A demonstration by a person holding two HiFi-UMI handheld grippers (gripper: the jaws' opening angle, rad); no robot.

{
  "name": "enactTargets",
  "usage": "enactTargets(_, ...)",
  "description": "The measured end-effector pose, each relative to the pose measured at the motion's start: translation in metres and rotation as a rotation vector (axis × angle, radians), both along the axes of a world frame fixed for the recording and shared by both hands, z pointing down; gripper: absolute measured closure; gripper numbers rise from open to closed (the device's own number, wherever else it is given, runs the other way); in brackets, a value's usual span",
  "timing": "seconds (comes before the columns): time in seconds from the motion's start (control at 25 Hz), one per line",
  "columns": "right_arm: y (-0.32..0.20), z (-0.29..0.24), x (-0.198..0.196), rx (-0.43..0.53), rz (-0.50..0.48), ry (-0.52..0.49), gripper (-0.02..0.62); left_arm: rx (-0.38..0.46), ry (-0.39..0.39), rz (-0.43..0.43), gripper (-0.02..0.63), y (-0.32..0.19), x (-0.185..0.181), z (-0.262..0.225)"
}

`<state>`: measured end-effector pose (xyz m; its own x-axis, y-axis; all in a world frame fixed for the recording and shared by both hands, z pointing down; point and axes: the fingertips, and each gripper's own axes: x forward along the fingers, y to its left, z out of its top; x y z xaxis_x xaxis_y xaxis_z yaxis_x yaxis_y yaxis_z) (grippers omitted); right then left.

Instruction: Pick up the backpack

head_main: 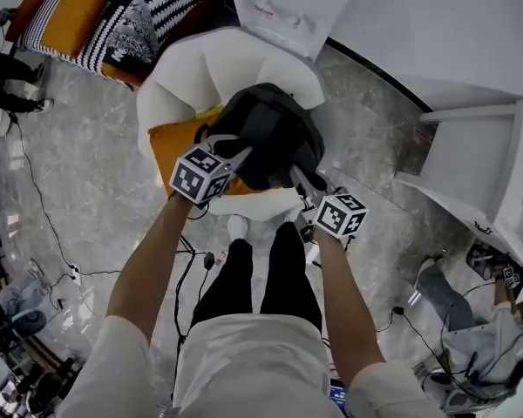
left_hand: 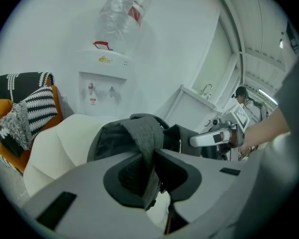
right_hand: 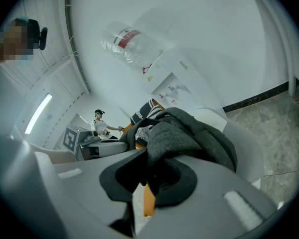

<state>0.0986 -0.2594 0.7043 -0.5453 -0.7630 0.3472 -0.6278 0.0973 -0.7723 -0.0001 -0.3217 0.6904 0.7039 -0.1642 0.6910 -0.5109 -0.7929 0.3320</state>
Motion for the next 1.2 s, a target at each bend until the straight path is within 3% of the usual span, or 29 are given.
enactTargets(0.52,0.013,-0.033,-0.037,-0.009,-0.064,0.001,0.557,0.031,-0.004,-0.061,0.555,0.01,-0.044,-0.046)
enactTargets(1.2,0.015,-0.065,-0.077,0.009,-0.19,0.04,0.543,0.083,0.053,-0.186,0.563,0.019,-0.098,-0.096)
